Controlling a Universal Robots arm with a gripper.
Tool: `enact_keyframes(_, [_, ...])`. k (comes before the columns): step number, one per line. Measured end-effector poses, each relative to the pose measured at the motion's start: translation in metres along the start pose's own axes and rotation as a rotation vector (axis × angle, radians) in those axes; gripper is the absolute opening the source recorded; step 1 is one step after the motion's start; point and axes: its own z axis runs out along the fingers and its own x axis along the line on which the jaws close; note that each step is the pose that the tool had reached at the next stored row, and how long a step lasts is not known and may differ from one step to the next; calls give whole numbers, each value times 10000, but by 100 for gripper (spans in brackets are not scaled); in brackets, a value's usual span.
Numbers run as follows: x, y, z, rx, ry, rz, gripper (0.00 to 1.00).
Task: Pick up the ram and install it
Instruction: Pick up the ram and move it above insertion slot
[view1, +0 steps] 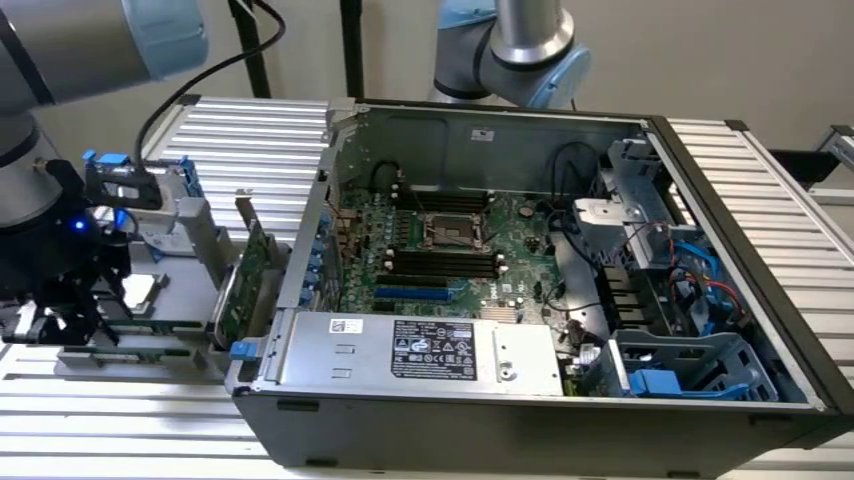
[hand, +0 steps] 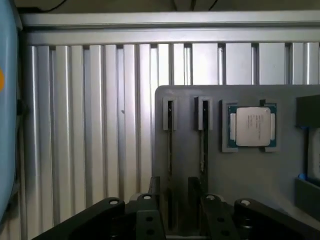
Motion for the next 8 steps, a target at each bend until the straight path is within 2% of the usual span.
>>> enact_keyframes(8, [28,-7,145,0,8,-175,100])
